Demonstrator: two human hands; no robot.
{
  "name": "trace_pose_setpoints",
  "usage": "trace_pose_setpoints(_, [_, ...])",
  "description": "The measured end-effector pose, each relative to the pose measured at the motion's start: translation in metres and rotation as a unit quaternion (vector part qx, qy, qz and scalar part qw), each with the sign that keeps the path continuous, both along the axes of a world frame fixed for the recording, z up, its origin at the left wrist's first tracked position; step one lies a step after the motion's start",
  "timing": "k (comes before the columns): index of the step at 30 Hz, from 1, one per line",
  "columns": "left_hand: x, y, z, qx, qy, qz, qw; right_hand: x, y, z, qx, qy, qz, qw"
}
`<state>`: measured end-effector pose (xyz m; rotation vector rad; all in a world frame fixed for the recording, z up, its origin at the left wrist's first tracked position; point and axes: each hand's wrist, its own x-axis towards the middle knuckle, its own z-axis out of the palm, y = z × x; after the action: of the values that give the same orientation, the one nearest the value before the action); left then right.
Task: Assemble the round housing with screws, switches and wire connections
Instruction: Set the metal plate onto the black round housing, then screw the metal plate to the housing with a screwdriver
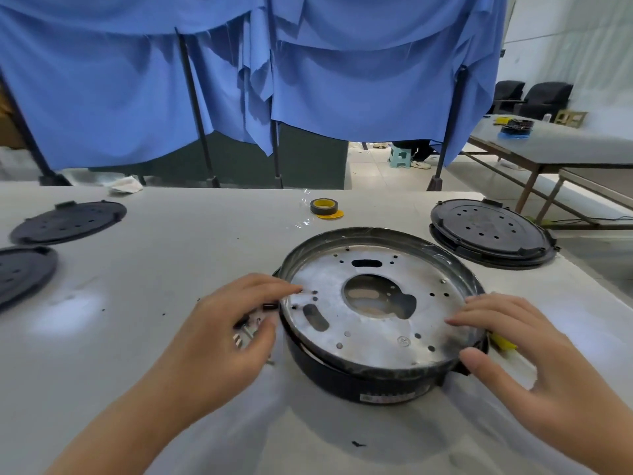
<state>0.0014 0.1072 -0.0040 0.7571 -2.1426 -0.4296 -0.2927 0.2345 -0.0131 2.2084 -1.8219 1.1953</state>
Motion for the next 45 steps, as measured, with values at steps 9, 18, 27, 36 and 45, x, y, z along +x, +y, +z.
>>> trace_pose_setpoints(9, [0.028,-0.044,-0.027,0.077,-0.178,0.103,0.976,0.009,-0.008,-0.007,-0.026,0.007,0.015,1.000])
trace_pose_setpoints(18, [0.027,-0.049,-0.031,-0.037,-0.309,0.165,0.936,0.011,-0.007,-0.006,-0.009,0.009,0.020,1.000])
trace_pose_setpoints(27, [0.025,-0.053,-0.034,-0.042,-0.316,0.154,0.935,0.011,-0.007,-0.006,-0.012,0.009,0.029,0.999])
trace_pose_setpoints(36, [0.037,-0.055,-0.027,-0.030,-0.295,0.116,0.948,0.011,-0.007,-0.006,0.008,0.007,0.022,1.000])
trace_pose_setpoints(45, [0.034,-0.025,0.027,0.069,-0.129,0.065,0.987,0.012,-0.006,-0.005,0.031,0.015,0.016,0.999])
